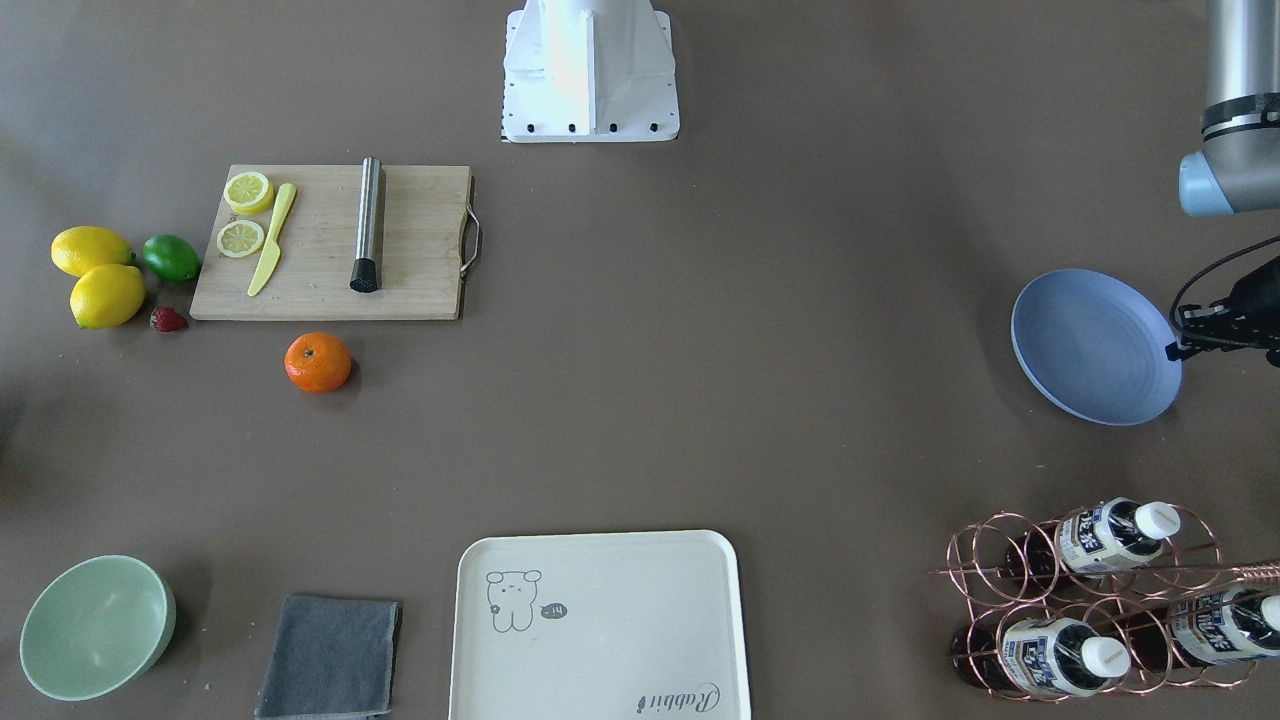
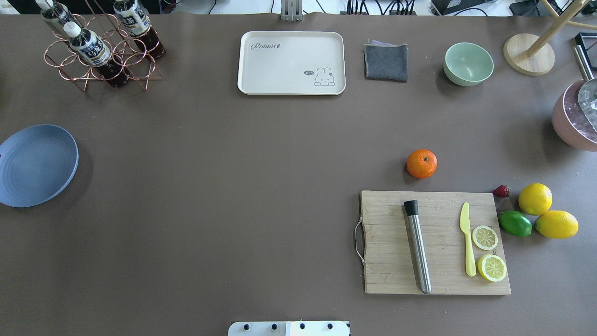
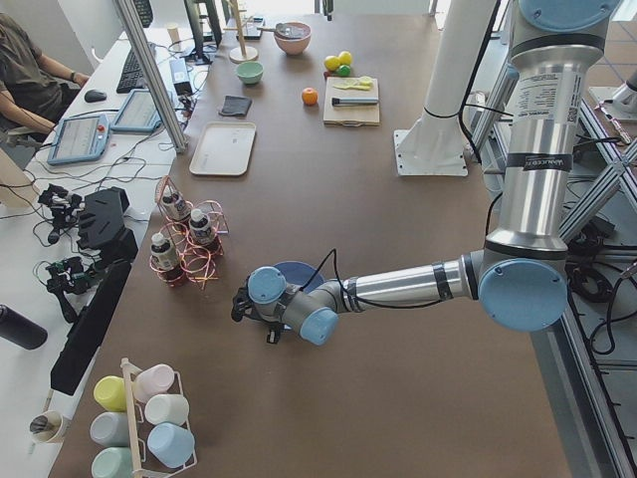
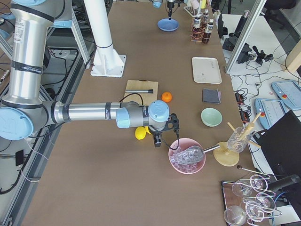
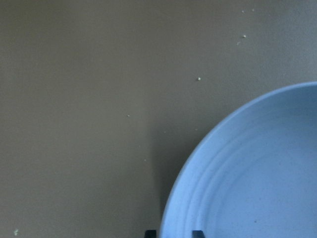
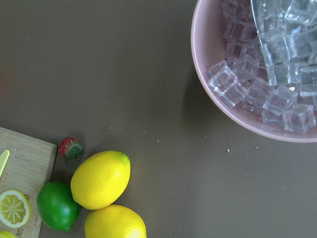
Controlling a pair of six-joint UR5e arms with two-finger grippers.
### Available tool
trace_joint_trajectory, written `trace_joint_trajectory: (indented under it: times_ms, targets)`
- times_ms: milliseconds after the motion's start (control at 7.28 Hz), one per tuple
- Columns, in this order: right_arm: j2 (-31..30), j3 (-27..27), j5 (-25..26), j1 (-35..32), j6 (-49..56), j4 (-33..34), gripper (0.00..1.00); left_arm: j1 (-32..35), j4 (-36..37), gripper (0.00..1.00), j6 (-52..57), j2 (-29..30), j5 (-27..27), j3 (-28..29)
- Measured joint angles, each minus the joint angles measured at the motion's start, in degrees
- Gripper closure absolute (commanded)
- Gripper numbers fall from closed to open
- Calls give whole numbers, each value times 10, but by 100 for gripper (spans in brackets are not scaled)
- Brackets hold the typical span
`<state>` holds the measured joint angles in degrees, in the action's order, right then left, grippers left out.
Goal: Pick orange to plate
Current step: 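Push the blue plate inward with the left gripper while the right reaches the orange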
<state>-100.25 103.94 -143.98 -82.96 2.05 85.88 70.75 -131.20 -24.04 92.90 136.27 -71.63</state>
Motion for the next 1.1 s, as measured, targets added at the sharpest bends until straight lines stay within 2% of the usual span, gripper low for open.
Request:
trace_joint_trajectory:
  times_ms: [275, 550, 824, 1099]
  targets:
    - [36, 0, 2, 14, -57, -4, 1, 0, 9, 100, -66, 3, 30, -48]
    - [87, 1, 16, 62, -150, -17, 1, -41, 13, 100, -227, 16, 36, -133]
    - [137, 1, 61, 134, -287, -59, 2, -136, 14, 100, -407, 34, -15, -217]
    - [175, 1, 135, 226, -422, -104, 3, -235, 17, 100, -552, 87, -94, -247]
